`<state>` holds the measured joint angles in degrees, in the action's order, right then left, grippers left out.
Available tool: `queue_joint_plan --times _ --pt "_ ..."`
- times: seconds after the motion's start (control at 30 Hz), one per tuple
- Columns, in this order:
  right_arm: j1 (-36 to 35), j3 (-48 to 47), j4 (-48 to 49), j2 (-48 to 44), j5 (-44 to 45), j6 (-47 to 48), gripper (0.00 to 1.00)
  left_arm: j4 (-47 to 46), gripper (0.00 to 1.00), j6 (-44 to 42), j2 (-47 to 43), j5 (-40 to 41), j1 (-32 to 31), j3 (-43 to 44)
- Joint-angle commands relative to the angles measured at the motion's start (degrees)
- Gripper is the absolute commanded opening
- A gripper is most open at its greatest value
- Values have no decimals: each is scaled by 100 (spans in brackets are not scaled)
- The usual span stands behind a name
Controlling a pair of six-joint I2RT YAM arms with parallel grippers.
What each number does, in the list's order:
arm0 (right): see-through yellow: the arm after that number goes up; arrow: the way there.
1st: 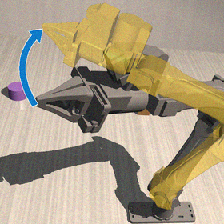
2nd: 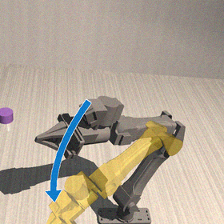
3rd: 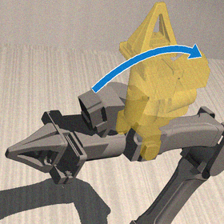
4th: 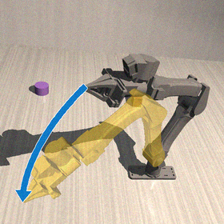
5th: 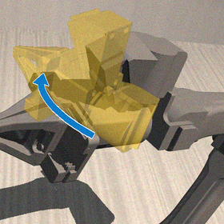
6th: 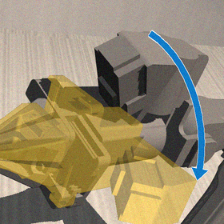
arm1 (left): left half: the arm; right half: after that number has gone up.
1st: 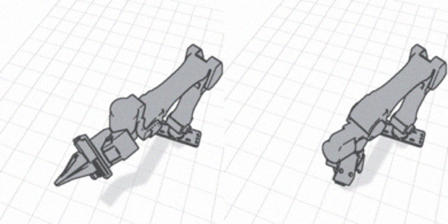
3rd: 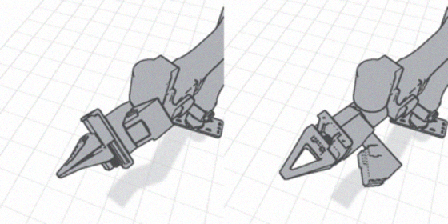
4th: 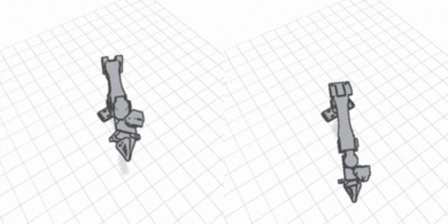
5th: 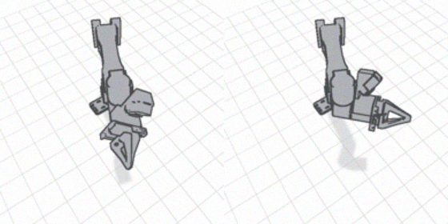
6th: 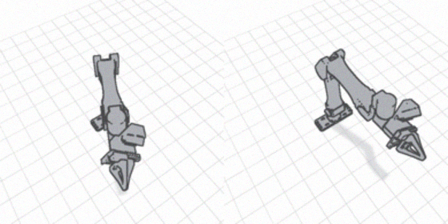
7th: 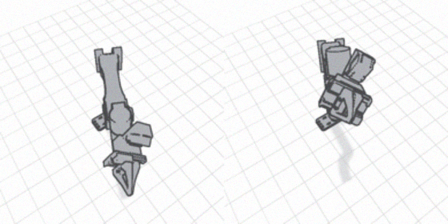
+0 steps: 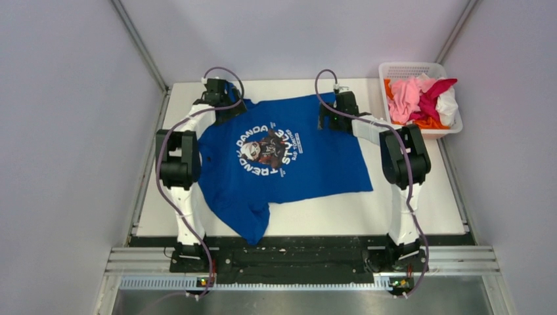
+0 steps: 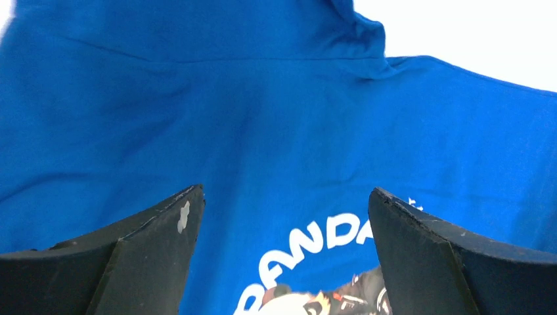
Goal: Fold and stack the t-shirts
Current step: Flatten out the tshirt
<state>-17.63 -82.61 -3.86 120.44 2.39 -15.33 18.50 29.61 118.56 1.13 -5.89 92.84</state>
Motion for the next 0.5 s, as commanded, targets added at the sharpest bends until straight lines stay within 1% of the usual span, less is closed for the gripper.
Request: queue_joint_plan --times 0.0,0.1,0.23,0.33,0.4,0.47 --pt "-31 -121 45 123 284 -441 99 74 99 356 715 -931 121 720" --pt "-24 115 14 75 646 -551 99 -3 99 498 1136 -1085 120 1058" --pt "97 342 -19 -22 732 -582 99 82 99 603 1683 -1240 114 1640" --pt "218 462 -54 -100 879 -593 99 -56 99 730 2073 -1395 114 2011" --pt "319 479 -37 -83 927 -584 99 -57 99 715 2397 -1510 114 2513" --pt "444 430 -127 -28 932 -608 99 188 99 645 2817 -1616 114 3310"
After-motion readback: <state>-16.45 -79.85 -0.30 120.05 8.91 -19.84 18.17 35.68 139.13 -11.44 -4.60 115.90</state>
